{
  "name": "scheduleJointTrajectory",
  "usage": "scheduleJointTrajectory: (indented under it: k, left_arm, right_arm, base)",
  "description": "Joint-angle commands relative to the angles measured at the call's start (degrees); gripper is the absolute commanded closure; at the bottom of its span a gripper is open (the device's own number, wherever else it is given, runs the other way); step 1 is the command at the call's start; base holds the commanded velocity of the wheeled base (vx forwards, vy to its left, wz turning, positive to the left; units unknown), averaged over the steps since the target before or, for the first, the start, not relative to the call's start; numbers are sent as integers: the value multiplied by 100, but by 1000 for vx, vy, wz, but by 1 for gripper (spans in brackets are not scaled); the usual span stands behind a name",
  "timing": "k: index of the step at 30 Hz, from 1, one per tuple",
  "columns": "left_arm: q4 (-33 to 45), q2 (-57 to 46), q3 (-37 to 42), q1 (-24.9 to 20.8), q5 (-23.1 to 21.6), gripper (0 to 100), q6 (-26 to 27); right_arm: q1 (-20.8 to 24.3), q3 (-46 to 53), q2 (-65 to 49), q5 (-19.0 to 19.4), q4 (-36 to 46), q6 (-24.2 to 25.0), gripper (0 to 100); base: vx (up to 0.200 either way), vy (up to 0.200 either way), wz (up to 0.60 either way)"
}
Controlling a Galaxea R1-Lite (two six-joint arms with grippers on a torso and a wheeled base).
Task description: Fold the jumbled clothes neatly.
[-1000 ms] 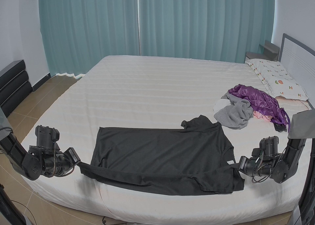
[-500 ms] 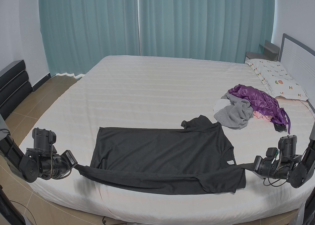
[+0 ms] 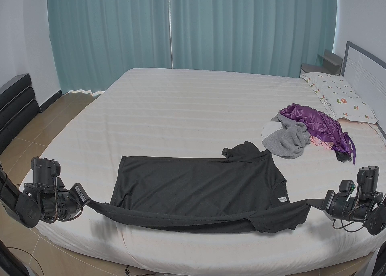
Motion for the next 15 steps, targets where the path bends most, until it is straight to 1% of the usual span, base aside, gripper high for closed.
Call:
scheduleJointTrajectory:
  k: [1, 6, 12, 15]
  left_arm:
    - [0, -89, 74, 47, -50, 100, -5]
    - [0, -62, 179, 99, -58, 100, 39]
    - [26, -168, 284, 389, -67, 100, 602]
    - [0, -185, 408, 389, -67, 100, 646]
  right_arm:
    - [-55, 115, -274, 41, 11, 0, 100]
    - [-46, 299, -379, 49, 11, -8, 100]
    - [-28, 405, -485, 49, 37, -44, 100]
    - [-2, 405, -660, 49, 257, -52, 100]
  base:
    - [0, 0, 0]
    - [0, 0, 0]
    - [0, 0, 0]
    - [0, 0, 0]
